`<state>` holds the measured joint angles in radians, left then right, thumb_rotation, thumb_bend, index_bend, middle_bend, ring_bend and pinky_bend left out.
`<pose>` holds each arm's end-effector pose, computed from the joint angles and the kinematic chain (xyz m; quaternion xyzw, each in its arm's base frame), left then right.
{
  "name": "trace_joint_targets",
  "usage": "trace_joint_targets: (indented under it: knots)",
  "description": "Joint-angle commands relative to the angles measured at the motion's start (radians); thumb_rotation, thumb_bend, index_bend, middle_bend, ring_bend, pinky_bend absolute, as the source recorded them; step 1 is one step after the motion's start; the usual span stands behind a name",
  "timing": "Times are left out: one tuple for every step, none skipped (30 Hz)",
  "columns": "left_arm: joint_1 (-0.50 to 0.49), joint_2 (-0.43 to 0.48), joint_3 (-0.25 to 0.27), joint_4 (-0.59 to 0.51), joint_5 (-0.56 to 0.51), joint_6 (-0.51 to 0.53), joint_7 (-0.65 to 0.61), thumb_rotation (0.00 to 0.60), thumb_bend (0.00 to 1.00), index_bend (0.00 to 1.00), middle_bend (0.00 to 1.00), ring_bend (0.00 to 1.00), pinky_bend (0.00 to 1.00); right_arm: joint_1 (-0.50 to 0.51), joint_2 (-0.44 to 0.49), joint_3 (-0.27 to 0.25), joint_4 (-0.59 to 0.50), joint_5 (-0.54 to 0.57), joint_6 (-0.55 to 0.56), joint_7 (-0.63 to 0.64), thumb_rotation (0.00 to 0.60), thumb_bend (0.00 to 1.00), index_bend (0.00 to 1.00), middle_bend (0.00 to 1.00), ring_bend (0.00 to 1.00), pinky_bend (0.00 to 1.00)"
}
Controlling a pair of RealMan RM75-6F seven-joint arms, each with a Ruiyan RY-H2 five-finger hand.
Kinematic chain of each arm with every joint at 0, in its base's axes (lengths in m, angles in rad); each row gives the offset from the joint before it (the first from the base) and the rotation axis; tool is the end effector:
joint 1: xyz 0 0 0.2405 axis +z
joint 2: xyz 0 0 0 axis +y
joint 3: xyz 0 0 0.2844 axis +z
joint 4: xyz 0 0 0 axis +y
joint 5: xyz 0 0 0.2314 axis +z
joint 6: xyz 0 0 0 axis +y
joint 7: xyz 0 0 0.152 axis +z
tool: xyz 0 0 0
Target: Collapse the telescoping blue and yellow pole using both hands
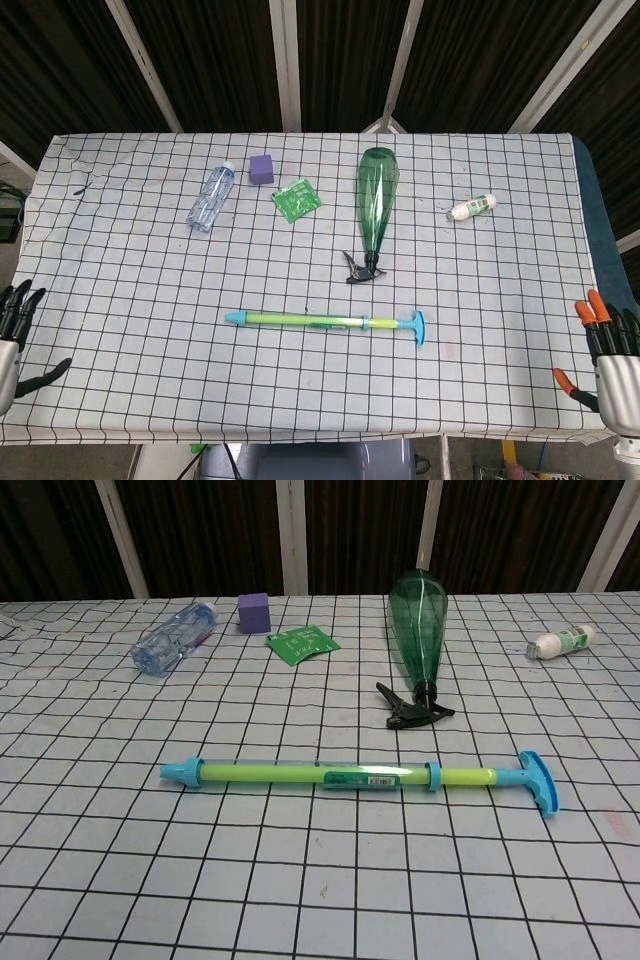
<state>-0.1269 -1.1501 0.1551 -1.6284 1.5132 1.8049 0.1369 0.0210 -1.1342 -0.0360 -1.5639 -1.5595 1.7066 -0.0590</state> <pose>-0.3282 0.1583 0.1577 -0.5950 -0.3120 -0.4043 0.6207 -0.3489 -0.1503 0.1663 0.5885 -0.3260 0.3929 0.6269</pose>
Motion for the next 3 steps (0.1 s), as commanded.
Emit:
trace_joint_targets:
  knots:
    - [0.004,-0.002,-0.021,0.017,-0.021,-0.025,-0.021,0.6,0.1,0.0,0.0,0.0,0.0,-0.002,0.003,0.007,-0.015,0.012,-0.012,-0.005,0.6,0.23,0.0,0.0,0.0,0.0]
    - [0.003,-0.003,-0.024,0.019,-0.023,-0.03,-0.021,0.6,0.1,0.0,0.0,0.0,0.0,-0.002,0.003,0.007,-0.017,0.014,-0.016,-0.006,0.6,0.23,0.0,0.0,0.0,0.0]
    - [0.001,-0.004,-0.027,0.022,-0.024,-0.04,-0.022,0.6,0.1,0.0,0.0,0.0,0.0,-0.001,0.004,0.008,-0.021,0.017,-0.023,-0.01,0.6,0.23,0.0,0.0,0.0,0.0]
